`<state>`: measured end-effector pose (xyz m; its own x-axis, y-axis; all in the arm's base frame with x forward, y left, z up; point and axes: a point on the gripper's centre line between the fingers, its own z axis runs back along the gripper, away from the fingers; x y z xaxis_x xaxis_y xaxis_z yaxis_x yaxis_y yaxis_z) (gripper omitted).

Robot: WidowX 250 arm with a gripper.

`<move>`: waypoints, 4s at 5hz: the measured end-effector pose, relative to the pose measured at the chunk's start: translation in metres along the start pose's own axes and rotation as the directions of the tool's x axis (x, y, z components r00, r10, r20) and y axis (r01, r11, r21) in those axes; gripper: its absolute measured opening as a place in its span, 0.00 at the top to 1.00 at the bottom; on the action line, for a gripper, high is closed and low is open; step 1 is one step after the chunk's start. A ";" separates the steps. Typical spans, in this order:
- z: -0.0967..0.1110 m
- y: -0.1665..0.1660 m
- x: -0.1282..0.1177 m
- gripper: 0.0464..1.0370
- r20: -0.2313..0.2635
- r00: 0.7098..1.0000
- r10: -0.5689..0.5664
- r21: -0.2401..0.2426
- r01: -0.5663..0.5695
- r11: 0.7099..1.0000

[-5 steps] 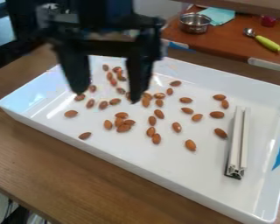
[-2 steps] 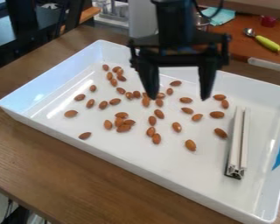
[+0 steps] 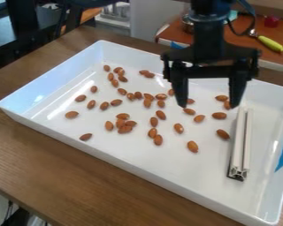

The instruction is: Sweep into pile

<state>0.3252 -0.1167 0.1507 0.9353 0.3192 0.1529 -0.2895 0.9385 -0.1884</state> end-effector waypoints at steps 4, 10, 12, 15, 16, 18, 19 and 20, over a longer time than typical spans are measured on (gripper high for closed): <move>-0.038 -0.029 0.010 0.04 0.019 1.000 -0.004 0.053 0.003 0.999; -0.066 -0.041 0.005 0.71 0.037 0.999 -0.009 0.116 0.005 0.993; -0.058 -0.008 0.006 0.71 0.022 0.999 -0.035 0.137 0.031 0.990; -0.043 0.055 0.021 0.71 0.077 0.992 -0.097 0.126 0.087 0.988; -0.044 0.072 0.027 0.71 0.141 0.984 -0.108 0.152 0.086 0.985; -0.039 0.107 0.032 0.71 0.144 0.984 -0.109 0.210 0.077 0.975; -0.033 0.134 0.031 0.71 0.108 0.987 -0.116 0.253 0.085 0.964; -0.028 0.157 0.030 0.71 0.082 0.989 -0.123 0.291 0.095 0.952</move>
<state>0.3136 0.0369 0.0986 0.9440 0.2107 0.2540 -0.2464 0.9621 0.1173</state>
